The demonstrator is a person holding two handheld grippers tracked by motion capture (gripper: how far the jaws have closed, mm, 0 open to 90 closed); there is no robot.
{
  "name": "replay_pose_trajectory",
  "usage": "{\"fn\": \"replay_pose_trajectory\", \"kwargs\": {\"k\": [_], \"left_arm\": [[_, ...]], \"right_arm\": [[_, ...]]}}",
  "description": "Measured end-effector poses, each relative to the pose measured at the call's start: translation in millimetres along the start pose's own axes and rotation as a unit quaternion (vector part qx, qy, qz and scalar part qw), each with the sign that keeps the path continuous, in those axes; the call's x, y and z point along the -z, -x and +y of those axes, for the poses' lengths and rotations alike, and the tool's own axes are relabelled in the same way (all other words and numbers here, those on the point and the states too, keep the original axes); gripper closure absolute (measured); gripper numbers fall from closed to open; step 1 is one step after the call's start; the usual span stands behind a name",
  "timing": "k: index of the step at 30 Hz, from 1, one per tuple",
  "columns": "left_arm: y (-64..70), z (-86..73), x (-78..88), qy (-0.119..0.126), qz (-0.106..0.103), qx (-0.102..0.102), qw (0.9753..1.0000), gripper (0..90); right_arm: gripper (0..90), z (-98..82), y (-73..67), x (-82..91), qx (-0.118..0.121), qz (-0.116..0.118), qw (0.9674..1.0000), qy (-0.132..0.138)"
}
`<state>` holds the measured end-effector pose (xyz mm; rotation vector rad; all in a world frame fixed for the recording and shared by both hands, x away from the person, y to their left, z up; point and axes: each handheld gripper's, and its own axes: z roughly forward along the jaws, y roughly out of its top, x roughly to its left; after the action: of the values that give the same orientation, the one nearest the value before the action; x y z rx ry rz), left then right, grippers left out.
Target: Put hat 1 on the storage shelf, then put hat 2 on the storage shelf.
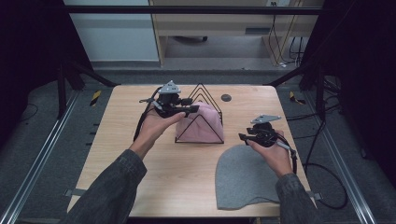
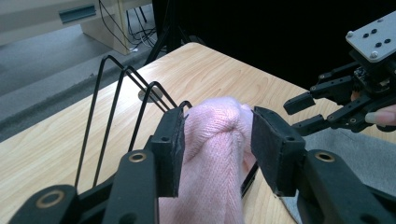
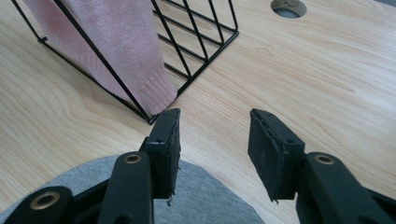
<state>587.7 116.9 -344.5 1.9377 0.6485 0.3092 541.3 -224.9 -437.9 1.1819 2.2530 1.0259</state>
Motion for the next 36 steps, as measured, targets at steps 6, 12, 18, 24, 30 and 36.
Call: {"fn": "replay_pose_trajectory", "kwargs": {"k": [6, 12, 18, 24, 30, 36], "left_arm": [[5.2, 0.5, 11.8, 0.000, 0.011, -0.009, 0.9999, 44.9], [12.3, -5.7, 23.0, -0.014, 0.012, -0.009, 0.9998, 32.7], [16.0, -26.3, 34.8, -0.030, -0.002, 0.021, 0.9993, 19.9], [17.9, -49.7, 44.5, -0.052, 0.014, 0.010, 0.9985, 11.6], [16.4, -85.0, 54.9, -0.055, 0.034, 0.026, 0.9976, 7.4], [15.3, -131.1, 58.3, -0.085, 0.040, 0.044, 0.9946, 7.1]], "right_arm": [[45.7, -4.7, 2.6, 7.5, -0.008, -0.010, 0.9999, -0.005], [37.9, -9.4, 3.4, 10.5, -0.005, -0.017, 0.9997, -0.017], [27.3, -15.1, 4.7, 9.8, -0.014, -0.013, 0.9993, -0.032], [23.5, -17.8, 7.1, 10.4, -0.015, -0.006, 0.9989, -0.045], [29.1, -25.3, 10.0, 11.4, -0.014, -0.008, 0.9977, -0.066], [35.4, -37.2, 11.6, 12.9, -0.022, -0.008, 0.9958, -0.088]]}}
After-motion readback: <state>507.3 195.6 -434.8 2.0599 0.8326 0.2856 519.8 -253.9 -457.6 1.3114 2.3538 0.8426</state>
